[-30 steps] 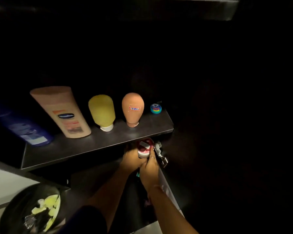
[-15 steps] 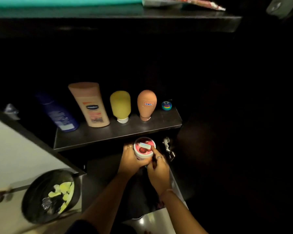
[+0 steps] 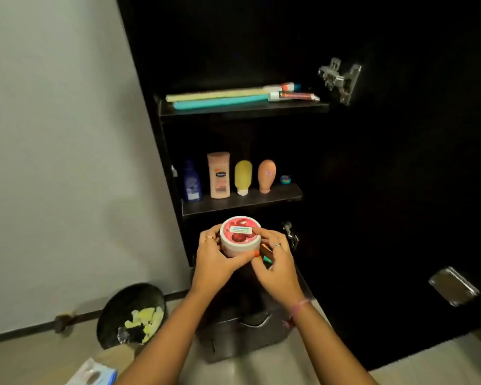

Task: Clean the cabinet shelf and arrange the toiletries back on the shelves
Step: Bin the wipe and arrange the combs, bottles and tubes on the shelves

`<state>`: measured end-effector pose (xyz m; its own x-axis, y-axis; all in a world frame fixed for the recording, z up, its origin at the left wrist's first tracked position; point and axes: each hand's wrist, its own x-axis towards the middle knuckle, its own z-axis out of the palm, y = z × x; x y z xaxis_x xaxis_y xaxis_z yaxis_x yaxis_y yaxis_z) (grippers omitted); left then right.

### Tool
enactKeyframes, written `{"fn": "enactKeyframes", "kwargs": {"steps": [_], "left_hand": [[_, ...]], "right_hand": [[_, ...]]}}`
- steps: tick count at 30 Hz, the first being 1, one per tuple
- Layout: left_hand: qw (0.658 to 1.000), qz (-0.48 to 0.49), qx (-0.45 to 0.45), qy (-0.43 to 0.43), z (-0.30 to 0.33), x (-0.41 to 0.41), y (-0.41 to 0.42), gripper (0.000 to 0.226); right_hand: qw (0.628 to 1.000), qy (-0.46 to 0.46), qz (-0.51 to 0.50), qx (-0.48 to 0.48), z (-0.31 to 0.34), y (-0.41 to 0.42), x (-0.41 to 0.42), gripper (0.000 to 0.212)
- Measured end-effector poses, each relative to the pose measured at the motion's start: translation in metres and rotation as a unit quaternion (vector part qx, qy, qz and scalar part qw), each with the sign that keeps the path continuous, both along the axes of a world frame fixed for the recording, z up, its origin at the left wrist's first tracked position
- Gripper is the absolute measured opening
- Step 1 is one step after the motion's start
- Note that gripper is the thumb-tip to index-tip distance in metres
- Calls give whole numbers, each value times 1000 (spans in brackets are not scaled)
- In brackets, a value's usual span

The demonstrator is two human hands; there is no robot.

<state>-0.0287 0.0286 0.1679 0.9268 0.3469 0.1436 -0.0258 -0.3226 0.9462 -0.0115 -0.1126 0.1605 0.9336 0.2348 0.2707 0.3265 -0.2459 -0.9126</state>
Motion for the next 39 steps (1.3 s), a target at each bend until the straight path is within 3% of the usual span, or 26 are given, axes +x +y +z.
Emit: {"fn": "enactKeyframes", "kwargs": {"steps": [6,12,17,23,27,34,39], "left_hand": [[994,14,9,-112,118,-28,8,69],[977,9,25,-210,233,-24,19,72],[959,2,47,-279,303,-11,22,69],[931,72,83,-347,373,22,25,69],[921,99,123,-356,406,56,35,64],[920,139,190,-313,449,110,52,58],[927,166,258,-215,460,133,75,57]], "right_hand": [[991,-128,9,47,107,15,-18,47],[975,-196,6,104,219,32,-14,45],[952,-271,15,143,291,41,4,45],[935,-322,19,150,360,52,44,48],[926,-359,-7,117,397,60,84,45],[939,-342,-9,22,451,79,149,44],[938,-310,-8,-153,468,90,182,40]]}}
